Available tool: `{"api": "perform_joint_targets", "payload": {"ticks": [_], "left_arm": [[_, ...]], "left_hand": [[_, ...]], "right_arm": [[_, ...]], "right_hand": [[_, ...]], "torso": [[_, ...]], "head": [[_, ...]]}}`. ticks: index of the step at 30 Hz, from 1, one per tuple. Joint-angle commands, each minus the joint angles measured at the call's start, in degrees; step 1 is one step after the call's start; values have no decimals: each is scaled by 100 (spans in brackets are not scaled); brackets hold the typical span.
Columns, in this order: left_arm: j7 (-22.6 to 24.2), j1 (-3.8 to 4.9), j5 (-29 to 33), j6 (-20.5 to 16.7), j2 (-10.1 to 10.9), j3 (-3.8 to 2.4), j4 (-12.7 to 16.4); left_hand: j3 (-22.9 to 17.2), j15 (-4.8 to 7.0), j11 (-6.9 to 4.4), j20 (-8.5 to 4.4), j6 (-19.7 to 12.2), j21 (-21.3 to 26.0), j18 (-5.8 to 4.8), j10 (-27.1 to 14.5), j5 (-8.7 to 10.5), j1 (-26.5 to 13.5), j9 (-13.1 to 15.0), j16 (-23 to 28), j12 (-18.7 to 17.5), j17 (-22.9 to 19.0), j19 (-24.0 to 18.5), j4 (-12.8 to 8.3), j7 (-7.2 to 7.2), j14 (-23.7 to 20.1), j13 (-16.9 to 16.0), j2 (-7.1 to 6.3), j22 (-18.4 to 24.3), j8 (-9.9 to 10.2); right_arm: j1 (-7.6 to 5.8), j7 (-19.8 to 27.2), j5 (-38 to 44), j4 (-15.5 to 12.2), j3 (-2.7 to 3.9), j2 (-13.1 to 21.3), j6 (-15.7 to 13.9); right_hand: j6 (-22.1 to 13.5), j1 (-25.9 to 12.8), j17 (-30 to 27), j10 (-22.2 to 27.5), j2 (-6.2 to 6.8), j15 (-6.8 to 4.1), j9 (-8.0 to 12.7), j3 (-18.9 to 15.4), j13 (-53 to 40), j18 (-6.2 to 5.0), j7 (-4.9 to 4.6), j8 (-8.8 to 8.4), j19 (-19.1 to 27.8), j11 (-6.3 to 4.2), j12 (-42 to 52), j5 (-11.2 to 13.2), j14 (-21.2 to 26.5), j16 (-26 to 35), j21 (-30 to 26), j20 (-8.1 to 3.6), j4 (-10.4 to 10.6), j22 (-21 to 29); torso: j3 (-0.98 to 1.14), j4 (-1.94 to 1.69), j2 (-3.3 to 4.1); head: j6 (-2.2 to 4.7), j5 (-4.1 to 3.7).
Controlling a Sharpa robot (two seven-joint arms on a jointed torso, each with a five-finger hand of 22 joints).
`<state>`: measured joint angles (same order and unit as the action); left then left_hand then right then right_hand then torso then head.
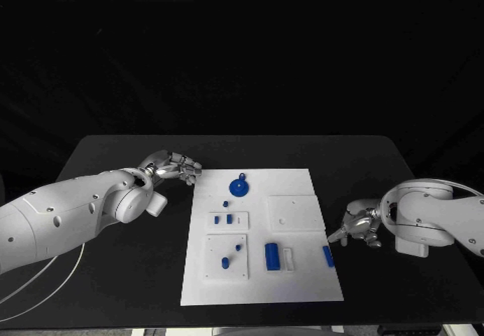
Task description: Assemble the parts on the task board
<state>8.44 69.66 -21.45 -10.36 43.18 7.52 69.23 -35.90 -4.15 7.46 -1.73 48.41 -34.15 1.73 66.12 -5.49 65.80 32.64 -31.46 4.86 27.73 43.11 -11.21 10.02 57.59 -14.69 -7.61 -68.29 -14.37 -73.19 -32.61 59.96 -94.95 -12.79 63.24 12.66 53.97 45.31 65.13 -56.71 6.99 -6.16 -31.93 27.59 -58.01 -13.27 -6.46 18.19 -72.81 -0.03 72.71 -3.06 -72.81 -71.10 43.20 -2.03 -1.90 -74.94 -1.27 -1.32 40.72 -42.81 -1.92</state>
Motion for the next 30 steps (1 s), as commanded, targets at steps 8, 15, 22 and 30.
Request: {"api": "perform_joint_targets", "payload": {"ticks": [8, 15, 22, 30], "left_arm": [[76, 3, 31, 3, 30, -2, 13], [71, 3, 31, 6, 36, -2, 17], [65, 3, 31, 5, 47, -2, 20], [62, 3, 31, 11, 59, -1, 28]], "left_hand": [[-6, 2, -11, 17, -26, 32, 116, -4, 33, -32, -8, 36, -21, 15, 5, 34, 0, 60, 1, -23, -11, -35], [-6, 2, -12, 17, -26, 33, 116, -3, 33, -30, -9, 38, -21, 19, 6, 34, 0, 61, 0, -24, -12, -36], [-7, 3, -12, 16, -26, 34, 116, -4, 33, -28, -9, 41, -21, 22, 7, 33, -1, 62, 0, -23, -14, -37], [-7, 3, -12, 16, -26, 35, 117, -4, 33, -26, -9, 44, -21, 27, 8, 32, -2, 63, 0, -22, -16, -38]], "right_arm": [[8, -101, 168, -271, -29, -9, -75], [77, -43, 155, -312, -47, -45, -194], [226, -74, 203, -273, -63, -108, 10], [304, -71, 395, -231, -71, -167, -6]], "right_hand": [[57, -12, 18, -65, 65, -1, -6, -19, -6, -173, 16, -9, -48, -4, -36, 25, -57, 19, 12, -4, -36, -32], [83, 95, 43, -85, 115, -5, -8, 38, -22, -173, 21, -19, -60, -8, -53, 24, -80, 32, 10, 1, -121, -35], [93, 226, 31, -90, 136, -3, -7, 131, -38, -173, 19, -36, -61, -6, -78, 25, -67, 79, 2, 12, -231, -35], [100, 246, 40, -91, 126, 0, -8, 149, -44, -173, 17, -40, -61, -4, -85, 26, -70, 85, 0, 21, -266, -36]], "torso": [[-5, -6, 3], [-2, 1, 1], [5, 0, 3], [11, 0, 5]], "head": [[-55, -42], [-60, -39], [-73, -20], [-92, -11]]}}
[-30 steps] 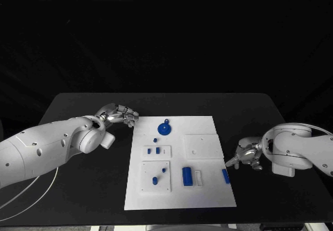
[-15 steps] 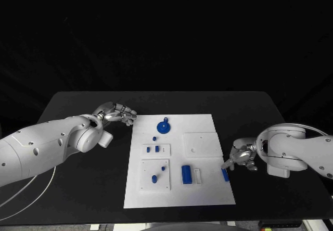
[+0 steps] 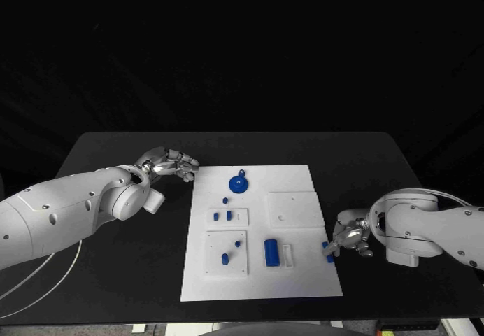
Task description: Assemble the parts on the task board
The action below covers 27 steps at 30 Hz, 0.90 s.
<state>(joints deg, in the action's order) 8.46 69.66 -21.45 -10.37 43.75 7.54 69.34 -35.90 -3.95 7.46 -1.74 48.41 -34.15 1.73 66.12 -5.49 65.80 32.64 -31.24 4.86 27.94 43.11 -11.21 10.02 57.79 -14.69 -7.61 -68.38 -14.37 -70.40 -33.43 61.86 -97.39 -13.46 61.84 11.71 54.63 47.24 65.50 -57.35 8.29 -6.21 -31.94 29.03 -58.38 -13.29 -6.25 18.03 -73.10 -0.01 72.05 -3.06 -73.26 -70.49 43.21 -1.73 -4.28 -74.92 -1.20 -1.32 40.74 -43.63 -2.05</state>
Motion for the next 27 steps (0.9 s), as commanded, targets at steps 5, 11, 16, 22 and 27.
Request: {"api": "perform_joint_targets", "payload": {"ticks": [5, 11, 16, 22, 27], "left_arm": [[52, 2, 31, 17, -1, -3, 20], [47, 2, 31, 22, 3, -3, 18], [39, 2, 31, 37, 17, -2, 25], [35, 2, 31, 37, 28, -2, 31], [31, 2, 31, 37, 38, -2, 36]], "left_hand": [[-7, -17, -12, 16, -26, 36, 117, -4, 33, -25, -10, 24, -20, 9, 8, 32, -2, 44, 0, -23, -9, -39], [-8, -16, -12, 16, -27, 38, 117, -4, 31, -22, -11, 27, -20, 14, 9, 31, -3, 45, 0, -20, -11, -39], [-8, -16, -12, 15, -29, 39, 117, -5, 31, -20, -11, 29, -21, 18, 10, 30, -3, 46, 1, -22, -13, -39], [-8, -15, -12, 15, -31, 40, 117, -5, 31, -19, -12, 31, -21, 21, 11, 29, -2, 48, 1, -21, -14, -39], [-8, -15, -11, 15, -32, 40, 117, -6, 31, -18, -13, 32, -21, 24, 12, 29, -2, 49, 1, -22, -15, -39]], "right_arm": [[64, 90, 507, 42, -8, -62, -13], [80, 103, 558, 76, -13, -106, -173], [86, 82, 597, 102, -17, -158, -161], [109, 94, 734, 137, -24, -214, -119], [177, 110, 735, 183, -30, -244, -121]], "right_hand": [[42, 60, -4, -30, -13, 6, -9, 14, -11, -171, -4, -24, -31, -5, -22, 26, -19, 36, -3, -3, -48, -38], [95, 201, 21, -59, -122, -3, -18, 186, -28, -170, 8, -16, -47, -16, -32, 26, -43, 46, -6, 8, -155, -38], [143, 299, 23, -89, -245, -12, -17, 474, -39, -167, 19, -21, -58, -26, -58, 25, -54, 81, -14, 27, -207, -35], [234, 401, 53, -156, -205, -16, -5, 1058, -69, -170, 31, -31, -87, -37, -89, 30, -90, 114, -6, 75, -338, -48], [265, 384, 64, -179, -185, -18, -4, 1181, -85, -171, 36, -32, -98, -40, -100, 27, -100, 128, 1, 86, -417, -55]], "torso": [[-4, 2, 1], [-8, -3, 2], [-9, -3, 2], [-10, -3, 0], [-10, -9, -1]], "head": [[-12, 16], [-13, 12], [-9, 25], [-46, 44], [-52, 63]]}}
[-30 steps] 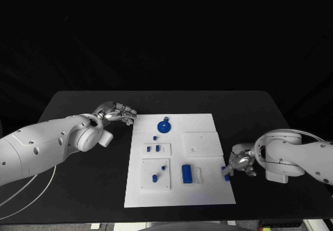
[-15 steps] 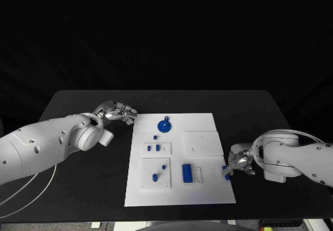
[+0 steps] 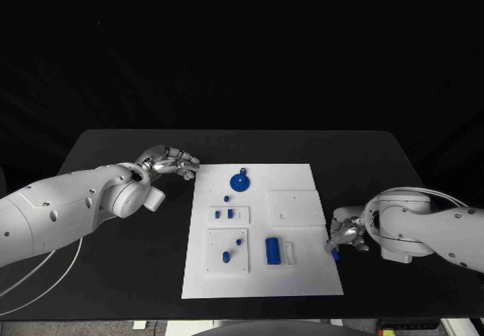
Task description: Assemble the parts on the task board
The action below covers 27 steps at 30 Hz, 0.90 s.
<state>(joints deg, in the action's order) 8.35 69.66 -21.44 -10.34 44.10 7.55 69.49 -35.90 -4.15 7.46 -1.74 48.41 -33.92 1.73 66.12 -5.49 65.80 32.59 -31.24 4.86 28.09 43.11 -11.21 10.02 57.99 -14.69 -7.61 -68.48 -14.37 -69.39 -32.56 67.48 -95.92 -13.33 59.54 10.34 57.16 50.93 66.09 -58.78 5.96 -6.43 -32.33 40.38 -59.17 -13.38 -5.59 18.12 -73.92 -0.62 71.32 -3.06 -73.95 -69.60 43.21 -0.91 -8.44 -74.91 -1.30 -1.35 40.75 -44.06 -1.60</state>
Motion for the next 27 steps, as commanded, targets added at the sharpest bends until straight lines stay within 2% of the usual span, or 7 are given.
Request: {"api": "perform_joint_targets", "payload": {"ticks": [1, 6, 17, 21, 27], "left_arm": [[37, 2, 31, 34, 10, -3, 21], [32, 2, 31, 28, 13, -3, 16], [18, 2, 31, 30, 6, -1, 12], [3, 2, 31, 51, -9, -1, 7], [2, 2, 31, 46, -15, 0, 6]], "left_hand": [[-9, 5, -11, 15, -32, 18, 117, -6, 31, -17, -8, 32, -22, 9, 12, 29, -2, 29, 1, -21, -5, -39], [-8, 6, -11, 14, -34, 18, 118, -7, 30, -16, -9, 34, -22, 12, 13, 27, -2, 30, 1, -23, -7, -38], [-6, 5, -9, 15, -37, 21, 116, -9, 31, -19, -10, 39, -23, 19, 14, 30, -1, 32, 1, -23, -10, -38], [5, 4, -7, 17, -42, 28, 113, -11, 32, -54, -13, 54, -23, 38, 19, 62, 2, 35, 2, -16, -18, -40], [6, 3, -7, 16, -44, 31, 113, -14, 32, -57, -14, 59, -25, 43, 19, 65, 3, 33, 2, -18, -20, -40]], "right_arm": [[77, 26, 173, 43, -43, -12, 14], [77, 35, 128, 66, -43, 30, -34], [64, 104, -433, 163, -39, 202, -105], [-60, 148, -701, 109, -37, 334, -102], [-270, 307, -962, -49, -36, 511, -167]], "right_hand": [[19, 29, 14, -40, 39, 2, 34, 83, -9, -162, -27, -40, -17, 18, -30, 26, -38, 37, 2, 3, -26, -58], [59, 42, 31, -65, -20, -3, 33, 272, -25, -162, -19, -36, -26, 10, -42, 26, -53, 46, 4, 14, -95, -60], [104, -100, 56, -100, 6, -7, 29, 326, -44, -162, -11, -30, -48, 3, -54, 27, -76, 46, 11, 30, -86, -63], [114, -189, 51, -109, 82, -10, 30, 314, -51, -162, -9, -32, -53, 1, -65, 27, -74, 63, 11, 34, -69, -63], [126, -237, 63, -122, 112, -14, 28, 307, -58, -162, -4, -30, -64, -3, -70, 27, -84, 60, 14, 30, -58, -62]], "torso": [[-1, -8, -1], [-1, 1, -1], [9, 1, -2], [7, 6, -3], [7, 6, -1]], "head": [[-15, 21], [-5, 14], [11, 17], [21, 8], [28, -8]]}}
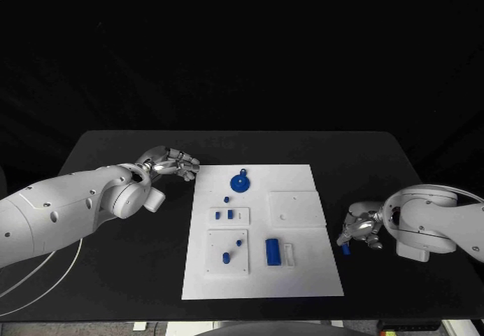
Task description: Assemble the parts on the task board
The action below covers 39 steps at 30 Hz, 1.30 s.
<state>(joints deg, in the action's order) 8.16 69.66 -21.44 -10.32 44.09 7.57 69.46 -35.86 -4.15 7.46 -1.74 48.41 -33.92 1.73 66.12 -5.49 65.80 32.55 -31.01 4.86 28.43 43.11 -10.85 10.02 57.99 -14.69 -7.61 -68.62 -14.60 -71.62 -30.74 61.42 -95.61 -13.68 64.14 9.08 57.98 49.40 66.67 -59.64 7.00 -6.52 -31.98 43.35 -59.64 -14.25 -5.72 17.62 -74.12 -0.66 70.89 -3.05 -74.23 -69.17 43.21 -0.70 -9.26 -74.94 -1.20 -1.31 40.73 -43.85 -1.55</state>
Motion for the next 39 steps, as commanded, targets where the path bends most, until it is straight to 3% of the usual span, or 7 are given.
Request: {"api": "perform_joint_targets", "payload": {"ticks": [1, 9, 13, 20, 32, 39], "left_arm": [[18, 2, 31, 47, -15, -2, 10], [19, 2, 31, 43, -11, -2, 17], [21, 2, 31, 48, -15, -2, 20], [26, 2, 30, 30, -25, -3, 21], [28, 2, 29, 42, -29, -3, 31], [23, 2, 29, 43, -24, -3, 28]], "left_hand": [[2, 3, -6, 16, -45, 32, 113, -15, 32, -60, -10, 39, -25, 11, 19, 31, 3, 33, 2, -18, -7, -16], [3, 3, -5, 16, -48, 36, 112, -18, 32, -65, -11, 45, -27, 17, 19, 37, 4, 33, 3, -18, -10, -16], [3, 3, -5, 16, -49, 38, 113, -20, 32, -66, -12, 47, -27, 20, 19, 39, 4, 33, 3, -18, -11, -16], [3, 3, -4, 16, -50, 41, 113, -21, 32, -68, -13, 52, -28, 25, 18, 42, 4, 32, 3, -17, -13, -16], [3, 1, -4, 17, -52, 47, 112, -22, 31, -68, -14, 63, -28, 33, 14, 43, 4, 28, 3, -20, -17, -18], [3, 1, -4, 17, -53, 50, 112, -22, 31, -68, -14, 67, -28, 37, 13, 45, 4, 27, 3, -19, -19, -18]], "right_arm": [[-68, 152, -429, -107, 0, 60, -85], [-77, 236, -1214, -346, -2, -85, -361], [-74, 257, -1287, -384, -4, -315, -507], [125, 313, -1310, -334, -5, -722, -986], [294, 206, -1326, -255, -4, -1042, -935], [321, 166, -1337, -238, -4, -1112, -880]], "right_hand": [[51, -103, 9, -41, 22, -7, -8, 7, -12, -75, 11, 21, -49, -1, -29, 26, -61, 15, 15, 7, 36, -58], [75, -145, 25, -70, 2, -19, -12, 0, -21, -75, 21, 27, -73, -12, -33, 22, -78, 11, 20, -8, 52, -55], [83, -162, 27, -83, -21, -25, -11, -15, -27, -75, 25, 26, -79, -16, -36, 20, -80, 16, 20, -16, 41, -53], [87, -216, 35, -94, -28, -33, -8, -51, -36, -75, 28, 20, -85, -20, -46, 20, -82, 25, 14, -30, 35, -48], [89, -287, 43, -99, -35, -40, -6, -88, -48, -75, 32, 11, -93, -25, -61, 22, -81, 36, 3, -48, 42, -39], [88, -304, 50, -98, -40, -41, -5, -99, -52, -75, 32, 8, -93, -26, -66, 22, -83, 36, 0, -53, 39, -36]], "torso": [[-6, 2, 1], [-2, -6, 3], [-8, -1, 3], [-13, -11, 4], [-7, -3, 4], [-2, -6, 3]], "head": [[12, -9], [10, 3], [2, 5], [-8, -25], [-32, 12], [-39, 32]]}}
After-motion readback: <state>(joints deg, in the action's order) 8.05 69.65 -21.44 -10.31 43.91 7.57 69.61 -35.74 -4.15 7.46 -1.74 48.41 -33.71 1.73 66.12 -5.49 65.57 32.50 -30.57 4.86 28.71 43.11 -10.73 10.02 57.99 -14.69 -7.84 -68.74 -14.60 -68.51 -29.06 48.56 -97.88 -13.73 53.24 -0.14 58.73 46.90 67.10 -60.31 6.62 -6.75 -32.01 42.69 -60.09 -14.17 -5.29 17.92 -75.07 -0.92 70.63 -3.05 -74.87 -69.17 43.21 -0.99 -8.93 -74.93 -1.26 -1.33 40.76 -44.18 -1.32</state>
